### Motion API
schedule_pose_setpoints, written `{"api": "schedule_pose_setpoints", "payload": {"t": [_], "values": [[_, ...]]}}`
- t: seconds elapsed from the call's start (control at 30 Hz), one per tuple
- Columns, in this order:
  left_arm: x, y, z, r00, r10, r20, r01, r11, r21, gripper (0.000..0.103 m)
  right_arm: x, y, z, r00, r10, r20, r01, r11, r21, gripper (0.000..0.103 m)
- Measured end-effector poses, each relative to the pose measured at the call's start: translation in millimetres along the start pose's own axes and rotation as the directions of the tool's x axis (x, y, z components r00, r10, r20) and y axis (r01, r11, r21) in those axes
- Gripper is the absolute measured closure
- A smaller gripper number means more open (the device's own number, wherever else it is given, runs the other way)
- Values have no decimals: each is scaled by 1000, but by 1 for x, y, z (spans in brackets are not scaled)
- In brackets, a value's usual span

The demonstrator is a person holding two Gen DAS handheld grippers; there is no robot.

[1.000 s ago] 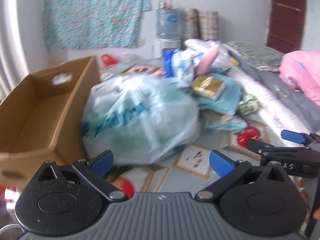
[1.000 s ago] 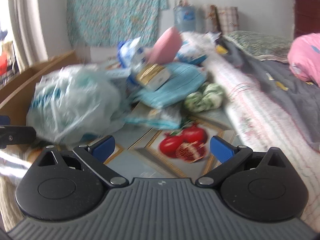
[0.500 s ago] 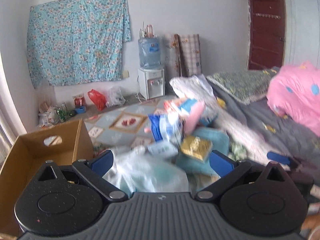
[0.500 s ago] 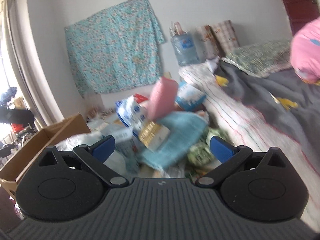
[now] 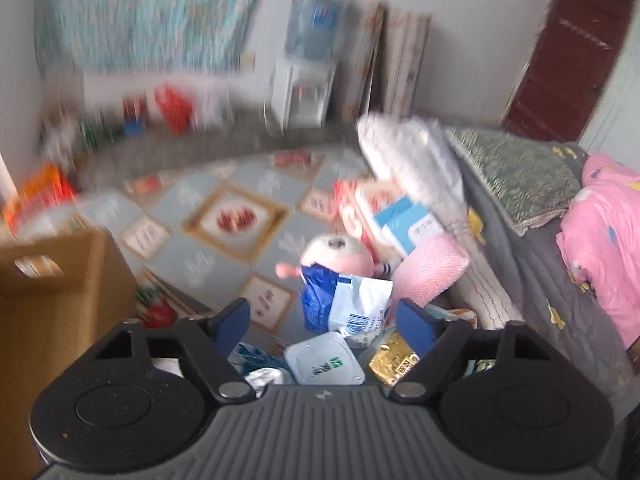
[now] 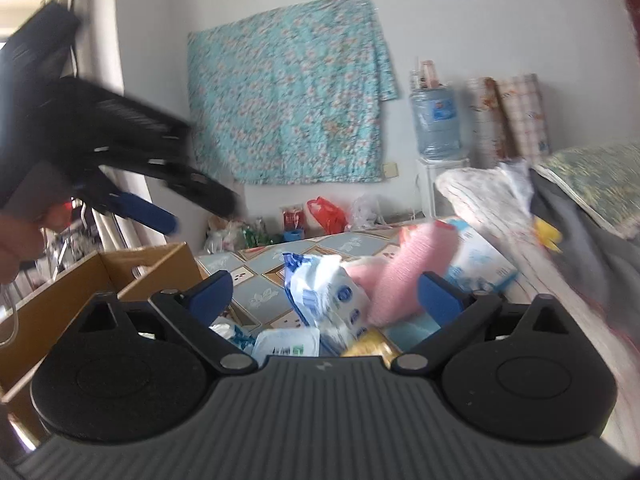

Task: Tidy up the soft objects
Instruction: 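Reach the left tool toward the blue-and-white wet-wipes pack and grasp it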

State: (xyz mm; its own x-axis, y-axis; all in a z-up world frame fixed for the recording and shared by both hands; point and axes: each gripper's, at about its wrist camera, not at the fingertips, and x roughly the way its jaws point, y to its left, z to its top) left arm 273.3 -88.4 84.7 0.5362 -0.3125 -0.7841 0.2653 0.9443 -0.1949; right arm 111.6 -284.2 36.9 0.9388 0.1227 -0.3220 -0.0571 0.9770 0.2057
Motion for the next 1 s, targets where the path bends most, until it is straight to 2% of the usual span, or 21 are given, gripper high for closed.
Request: {"api": "schedule_pose_setpoints", "payload": {"t": [0.07, 0.17, 0.3, 0.33, 0.43, 0.5, 0.57, 0.6, 0.63, 0.7, 0.83, 1.0], "values": [[28, 11, 13, 996, -28, -79, 21, 996, -89, 30, 21, 4, 4, 1000, -8, -18, 8, 999, -32, 18], [65, 22, 28, 985, -73, -159, 44, 982, -182, 30, 48, 3, 7, 998, -17, -54, 14, 999, -48, 30], [101, 28, 39, 966, -142, -215, 80, 958, -274, 30, 65, -4, 0, 997, 10, -79, -10, 1000, -5, 40], [109, 29, 41, 960, -160, -228, 91, 954, -287, 30, 68, -5, -1, 997, 9, -81, -9, 1000, -3, 42], [133, 31, 44, 926, -237, -295, 145, 943, -300, 28, 77, -9, -3, 996, 15, -87, -16, 1000, -7, 42], [137, 33, 43, 930, -224, -290, 131, 942, -309, 29, 83, -10, -4, 995, 16, -95, -17, 1000, -13, 42], [141, 36, 43, 928, -237, -288, 139, 936, -324, 31, 89, -11, -5, 994, 25, -108, -28, 999, -22, 42], [140, 37, 42, 931, -233, -283, 137, 936, -323, 39, 92, -10, -7, 993, 29, -116, -32, 999, -27, 42], [138, 37, 42, 934, -220, -280, 128, 942, -312, 44, 94, -8, -8, 992, 30, -123, -35, 999, -32, 49], [133, 35, 42, 945, -194, -263, 116, 952, -284, 53, 99, -7, -10, 991, 43, -125, -48, 998, -41, 53], [125, 31, 43, 959, -172, -224, 117, 964, -240, 59, 98, 0, -8, 994, 65, -93, -72, 994, -78, 71], [102, 27, 48, 964, -206, -167, 162, 957, -241, 62, 83, 5, 10, 994, 106, -20, -107, 984, -139, 80]]}}
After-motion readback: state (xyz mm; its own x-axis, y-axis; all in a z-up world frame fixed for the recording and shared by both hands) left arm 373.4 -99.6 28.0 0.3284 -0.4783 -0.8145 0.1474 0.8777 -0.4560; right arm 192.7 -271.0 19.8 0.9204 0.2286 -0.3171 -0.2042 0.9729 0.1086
